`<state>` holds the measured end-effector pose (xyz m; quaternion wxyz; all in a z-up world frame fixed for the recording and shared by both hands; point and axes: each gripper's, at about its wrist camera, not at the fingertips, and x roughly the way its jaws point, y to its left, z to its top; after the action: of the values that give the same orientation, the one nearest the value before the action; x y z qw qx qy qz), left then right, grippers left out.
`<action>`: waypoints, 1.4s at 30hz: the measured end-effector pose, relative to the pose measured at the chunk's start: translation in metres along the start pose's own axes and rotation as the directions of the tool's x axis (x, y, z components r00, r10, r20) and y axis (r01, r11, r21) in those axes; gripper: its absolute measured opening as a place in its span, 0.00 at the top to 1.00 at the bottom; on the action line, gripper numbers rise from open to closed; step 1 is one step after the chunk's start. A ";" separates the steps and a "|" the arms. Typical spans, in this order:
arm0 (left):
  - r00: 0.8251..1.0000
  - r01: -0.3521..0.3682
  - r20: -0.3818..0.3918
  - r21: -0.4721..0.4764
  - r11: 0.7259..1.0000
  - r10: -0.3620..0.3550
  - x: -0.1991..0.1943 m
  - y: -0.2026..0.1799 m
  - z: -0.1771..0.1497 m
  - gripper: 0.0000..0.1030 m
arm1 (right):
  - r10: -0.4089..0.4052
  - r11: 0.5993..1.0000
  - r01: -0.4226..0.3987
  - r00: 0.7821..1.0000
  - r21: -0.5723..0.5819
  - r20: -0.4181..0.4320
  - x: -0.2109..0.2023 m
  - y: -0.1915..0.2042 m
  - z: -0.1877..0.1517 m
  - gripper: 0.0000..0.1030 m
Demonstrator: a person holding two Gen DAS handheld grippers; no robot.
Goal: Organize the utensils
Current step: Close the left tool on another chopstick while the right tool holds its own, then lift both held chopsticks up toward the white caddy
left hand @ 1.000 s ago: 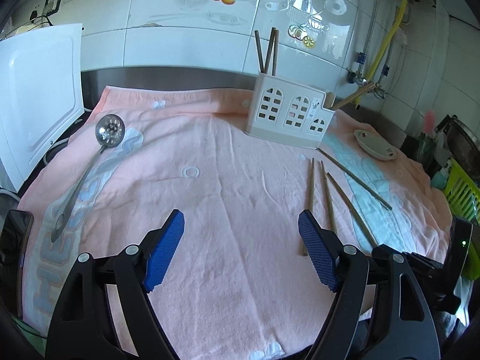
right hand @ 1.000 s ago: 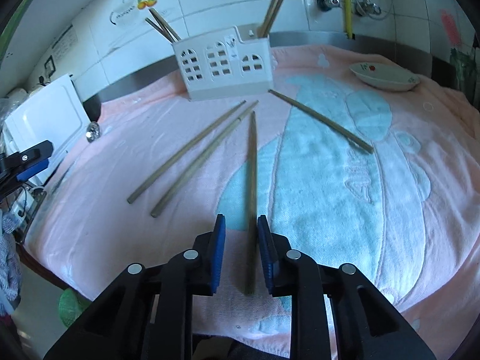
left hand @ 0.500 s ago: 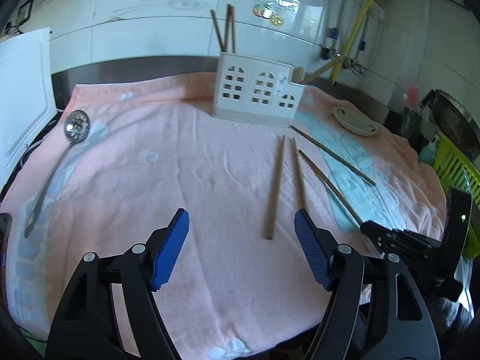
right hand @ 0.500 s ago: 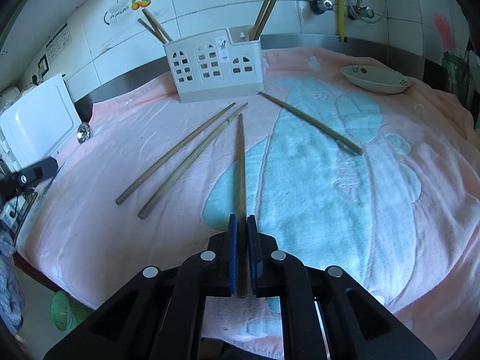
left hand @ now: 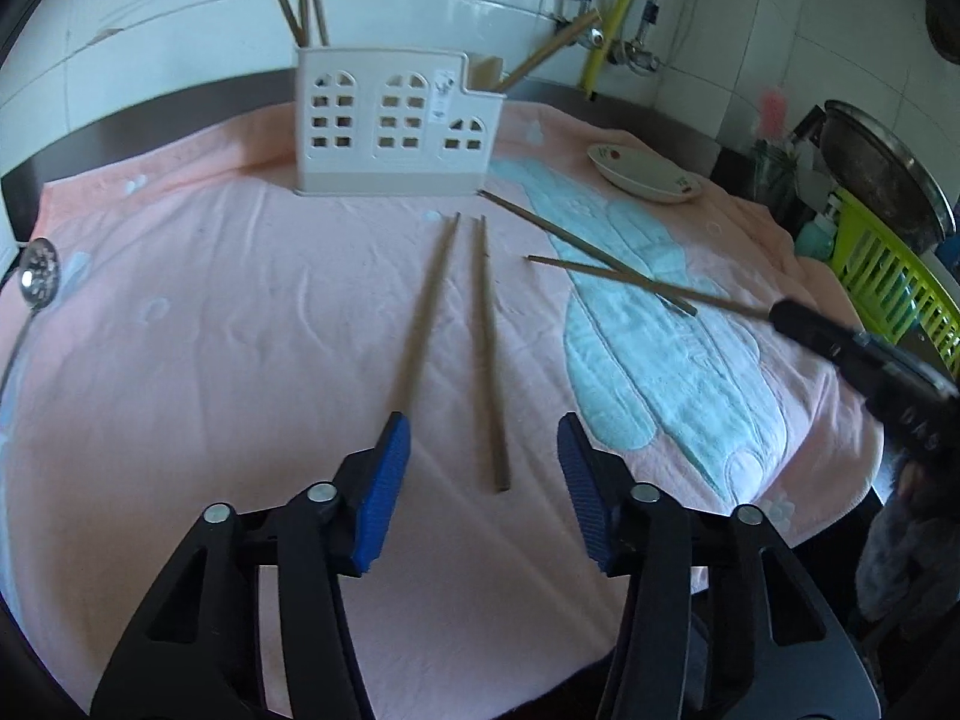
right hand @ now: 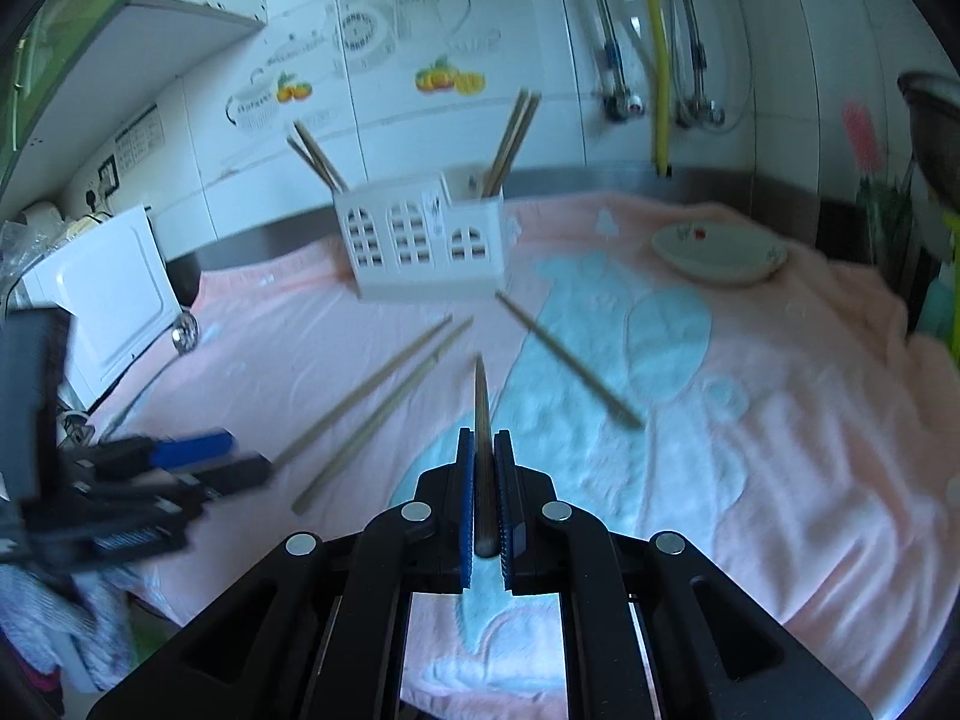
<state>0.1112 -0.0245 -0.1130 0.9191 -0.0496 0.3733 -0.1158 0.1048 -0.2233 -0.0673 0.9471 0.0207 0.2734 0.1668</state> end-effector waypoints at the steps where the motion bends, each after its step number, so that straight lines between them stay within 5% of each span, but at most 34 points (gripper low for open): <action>1: 1.000 0.001 -0.010 0.000 1.000 -0.001 0.005 -0.001 0.001 0.56 | 0.002 1.000 -0.002 1.000 -0.006 0.006 -0.002 0.000 0.004 0.94; 12: 0.996 -0.009 -0.090 -0.014 1.000 0.008 0.044 -0.007 0.007 0.77 | 0.031 0.995 -0.026 0.998 -0.094 0.046 -0.008 -0.003 0.044 0.94; 19: 0.995 -0.041 -0.094 0.003 0.999 0.041 0.051 -0.011 0.010 0.80 | 0.046 0.993 -0.042 0.998 -0.110 0.041 -0.005 -0.004 0.054 0.94; 25: 0.993 -0.079 -0.090 0.011 0.997 0.080 0.050 -0.014 0.013 0.94 | 0.050 0.993 -0.047 0.998 -0.105 0.028 -0.002 -0.006 0.061 0.94; 42: 0.988 -0.012 0.151 0.062 0.998 0.003 -0.044 -0.011 0.085 0.94 | 0.075 0.993 -0.078 0.997 -0.084 -0.029 0.018 -0.013 0.095 0.94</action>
<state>0.1380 -0.0237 -0.0211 0.9463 -0.0282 0.2988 -0.1199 0.1729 -0.2251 0.0021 0.9364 -0.0114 0.2774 0.2147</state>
